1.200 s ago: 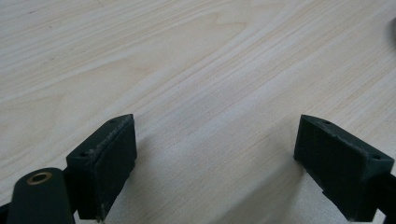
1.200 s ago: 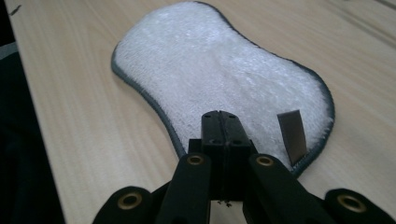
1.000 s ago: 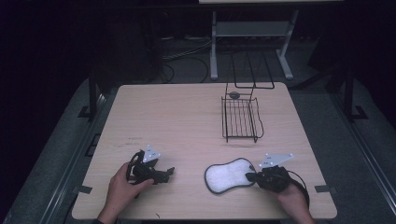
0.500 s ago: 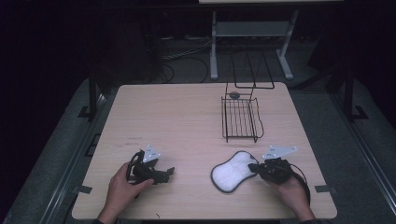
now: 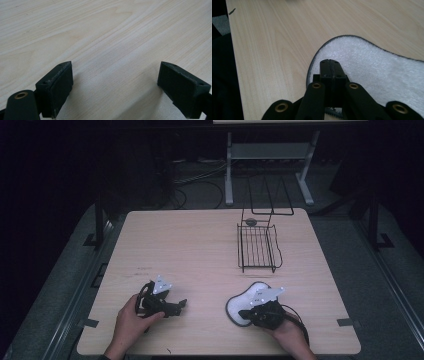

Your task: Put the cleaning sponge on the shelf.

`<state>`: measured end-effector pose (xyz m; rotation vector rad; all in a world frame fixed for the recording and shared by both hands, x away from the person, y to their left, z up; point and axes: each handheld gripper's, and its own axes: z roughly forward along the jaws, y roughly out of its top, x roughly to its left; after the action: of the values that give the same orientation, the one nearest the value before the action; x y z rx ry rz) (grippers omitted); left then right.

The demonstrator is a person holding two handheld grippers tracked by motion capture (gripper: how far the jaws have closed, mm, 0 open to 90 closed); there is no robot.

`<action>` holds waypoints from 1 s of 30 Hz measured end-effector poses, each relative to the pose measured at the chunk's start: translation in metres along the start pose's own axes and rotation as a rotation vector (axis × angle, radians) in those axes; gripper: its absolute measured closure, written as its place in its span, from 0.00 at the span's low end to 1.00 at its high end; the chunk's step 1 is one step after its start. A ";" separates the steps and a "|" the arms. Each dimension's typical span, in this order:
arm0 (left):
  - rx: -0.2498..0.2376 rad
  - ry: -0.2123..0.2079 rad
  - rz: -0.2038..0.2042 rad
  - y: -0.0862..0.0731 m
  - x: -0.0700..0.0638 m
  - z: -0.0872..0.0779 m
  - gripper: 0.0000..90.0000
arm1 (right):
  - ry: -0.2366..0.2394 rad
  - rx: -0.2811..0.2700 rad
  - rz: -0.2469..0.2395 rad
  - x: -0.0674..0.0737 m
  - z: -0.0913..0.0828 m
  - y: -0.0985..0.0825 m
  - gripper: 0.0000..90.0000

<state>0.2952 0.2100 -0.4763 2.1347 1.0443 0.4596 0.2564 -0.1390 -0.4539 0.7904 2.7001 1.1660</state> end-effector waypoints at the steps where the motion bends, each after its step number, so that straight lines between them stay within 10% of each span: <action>1: 0.000 0.000 0.000 0.000 0.000 0.000 0.14 | 0.002 -0.001 0.000 0.000 -0.001 0.000 1.00; 30: 0.001 0.001 0.000 0.000 0.000 0.000 0.14 | -0.126 0.001 0.170 -0.030 -0.061 -0.055 1.00</action>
<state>0.2950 0.2101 -0.4763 2.1351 1.0456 0.4597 0.2419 -0.2258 -0.4530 1.0740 2.5740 1.1055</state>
